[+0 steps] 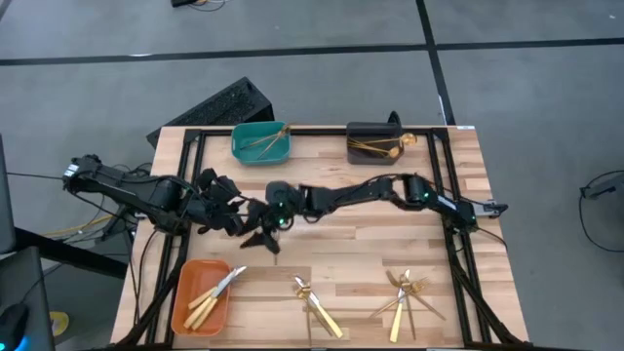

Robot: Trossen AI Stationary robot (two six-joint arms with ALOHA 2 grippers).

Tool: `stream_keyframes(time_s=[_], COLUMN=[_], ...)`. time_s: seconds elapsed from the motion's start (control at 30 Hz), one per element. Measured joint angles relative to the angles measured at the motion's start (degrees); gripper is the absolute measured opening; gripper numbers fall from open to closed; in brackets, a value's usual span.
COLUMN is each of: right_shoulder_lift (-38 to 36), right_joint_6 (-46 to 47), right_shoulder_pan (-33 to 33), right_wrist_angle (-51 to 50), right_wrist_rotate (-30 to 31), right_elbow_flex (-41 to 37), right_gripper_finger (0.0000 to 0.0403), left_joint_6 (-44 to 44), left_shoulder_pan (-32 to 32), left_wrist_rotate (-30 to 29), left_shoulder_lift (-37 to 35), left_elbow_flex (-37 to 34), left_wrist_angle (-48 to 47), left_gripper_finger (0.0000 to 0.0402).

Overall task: Sort silverware by color (type)
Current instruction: Put the gold fork into the green bin

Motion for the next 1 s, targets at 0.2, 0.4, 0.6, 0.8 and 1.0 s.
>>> stream_keyframes(time_s=[0.2, 0.4, 0.6, 0.8, 1.0], right_shoulder_lift=[-10.0, -24.5, -38.5, -48.1, -54.7], right_joint_6=[-2.8, -2.9, -4.6, -4.5, -4.5], right_shoulder_pan=[-1.7, -3.7, -3.8, -3.8, -4.0], right_wrist_angle=[0.4, 9.1, 9.5, 9.1, 3.4], right_wrist_rotate=[0.2, 8.6, 21.4, 30.5, 36.9], right_elbow_flex=[-14.3, -35.8, -50.9, -58.9, -62.0], right_gripper_finger=[0.0187, 0.0163, 0.0153, 0.0141, 0.0124], left_joint_6=[-2.1, -10.6, -14.2, -16.7, -24.2], left_shoulder_pan=[-0.2, -0.1, 0.5, 0.5, 0.5], left_wrist_rotate=[2.7, 0.4, 2.8, 1.9, 2.9], left_shoulder_lift=[0.1, 0.5, 5.5, 16.7, 29.0], left_elbow_flex=[-8.5, -16.4, -21.2, -19.5, -14.7], left_wrist_angle=[8.4, 22.4, 37.2, 42.4, 41.9], left_gripper_finger=[0.0107, 0.0108, 0.0108, 0.0108, 0.0108])
